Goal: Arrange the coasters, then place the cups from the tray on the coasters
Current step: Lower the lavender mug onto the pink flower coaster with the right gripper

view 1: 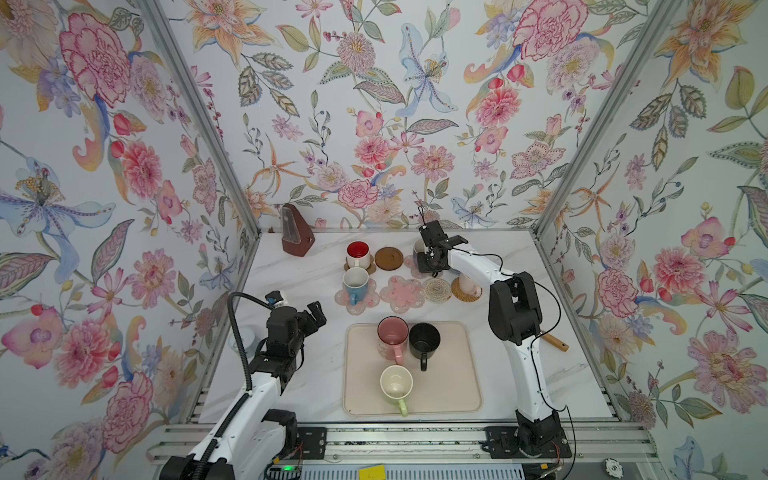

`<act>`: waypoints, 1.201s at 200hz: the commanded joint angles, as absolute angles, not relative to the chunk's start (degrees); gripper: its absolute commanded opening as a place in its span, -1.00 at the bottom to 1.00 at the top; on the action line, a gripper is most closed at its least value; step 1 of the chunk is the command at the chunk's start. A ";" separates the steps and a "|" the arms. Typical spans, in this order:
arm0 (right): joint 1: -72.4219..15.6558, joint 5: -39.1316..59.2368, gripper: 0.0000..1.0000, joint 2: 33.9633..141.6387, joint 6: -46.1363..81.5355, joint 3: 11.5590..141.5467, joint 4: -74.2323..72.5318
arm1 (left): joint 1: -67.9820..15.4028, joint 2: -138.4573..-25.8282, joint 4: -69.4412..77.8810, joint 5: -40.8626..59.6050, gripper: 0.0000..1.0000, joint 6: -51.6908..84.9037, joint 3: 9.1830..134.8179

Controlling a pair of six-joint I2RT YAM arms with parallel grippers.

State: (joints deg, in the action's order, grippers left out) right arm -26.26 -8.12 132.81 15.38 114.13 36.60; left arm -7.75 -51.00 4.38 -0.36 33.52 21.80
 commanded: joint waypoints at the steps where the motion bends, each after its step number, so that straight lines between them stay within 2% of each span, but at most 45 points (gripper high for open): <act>1: -25.75 -8.80 -1.00 133.51 15.28 115.60 34.28 | -7.00 -51.02 5.10 -0.09 0.98 33.84 22.68; 41: -25.84 -8.54 -1.00 133.51 15.44 115.31 34.36 | -7.01 -51.11 5.11 0.00 0.98 33.84 22.75; 101: -25.93 -8.06 -0.82 133.52 15.58 114.62 34.28 | -6.98 -51.15 4.98 0.11 0.98 33.93 22.77; 186: -26.35 -6.54 -0.10 129.32 15.99 113.34 33.04 | -6.77 -50.81 4.58 0.20 0.98 33.93 22.93; 240: -26.46 -6.17 0.27 120.54 16.35 108.88 30.59 | -6.69 -50.62 4.50 0.40 0.98 34.08 22.94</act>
State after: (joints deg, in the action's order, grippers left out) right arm -26.24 -6.55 127.81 16.01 111.46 33.30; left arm -7.38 -51.00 4.36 -0.16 33.54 21.82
